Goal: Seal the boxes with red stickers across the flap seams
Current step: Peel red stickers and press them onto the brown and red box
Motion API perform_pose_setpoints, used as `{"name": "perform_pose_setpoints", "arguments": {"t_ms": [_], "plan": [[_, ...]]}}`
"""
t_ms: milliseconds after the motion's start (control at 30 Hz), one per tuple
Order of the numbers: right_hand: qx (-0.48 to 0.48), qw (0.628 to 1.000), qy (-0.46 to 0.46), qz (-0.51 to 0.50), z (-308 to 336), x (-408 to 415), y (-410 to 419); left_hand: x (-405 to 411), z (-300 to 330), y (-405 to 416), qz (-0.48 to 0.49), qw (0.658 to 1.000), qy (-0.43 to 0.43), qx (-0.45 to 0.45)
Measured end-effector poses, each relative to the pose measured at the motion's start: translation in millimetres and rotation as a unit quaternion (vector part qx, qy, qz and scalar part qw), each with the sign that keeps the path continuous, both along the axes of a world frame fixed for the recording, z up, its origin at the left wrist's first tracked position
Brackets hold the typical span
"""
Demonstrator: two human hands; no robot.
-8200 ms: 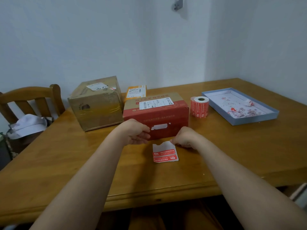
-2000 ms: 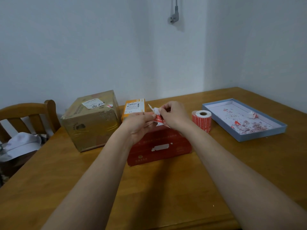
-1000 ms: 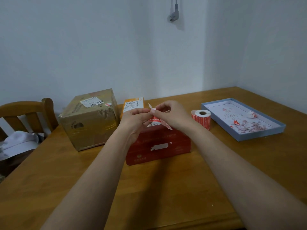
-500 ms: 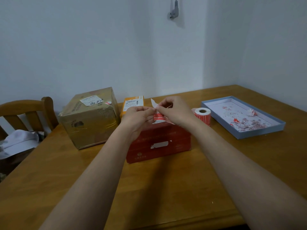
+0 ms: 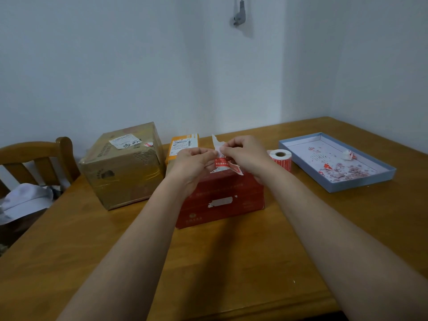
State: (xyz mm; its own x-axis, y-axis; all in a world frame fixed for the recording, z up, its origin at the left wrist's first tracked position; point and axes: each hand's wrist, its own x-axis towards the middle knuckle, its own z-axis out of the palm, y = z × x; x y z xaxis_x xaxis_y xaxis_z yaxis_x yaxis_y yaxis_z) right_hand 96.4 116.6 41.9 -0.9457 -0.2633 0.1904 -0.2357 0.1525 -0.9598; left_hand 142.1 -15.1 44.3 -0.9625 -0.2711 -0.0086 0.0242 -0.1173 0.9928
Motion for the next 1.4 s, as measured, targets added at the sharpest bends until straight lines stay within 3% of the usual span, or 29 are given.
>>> {"name": "perform_pose_setpoints", "arguments": {"t_ms": [1400], "plan": [[-0.050, 0.998, -0.044, -0.017, 0, 2, -13, -2, -2, -8, 0.018, 0.998, -0.010, 0.065]]}}
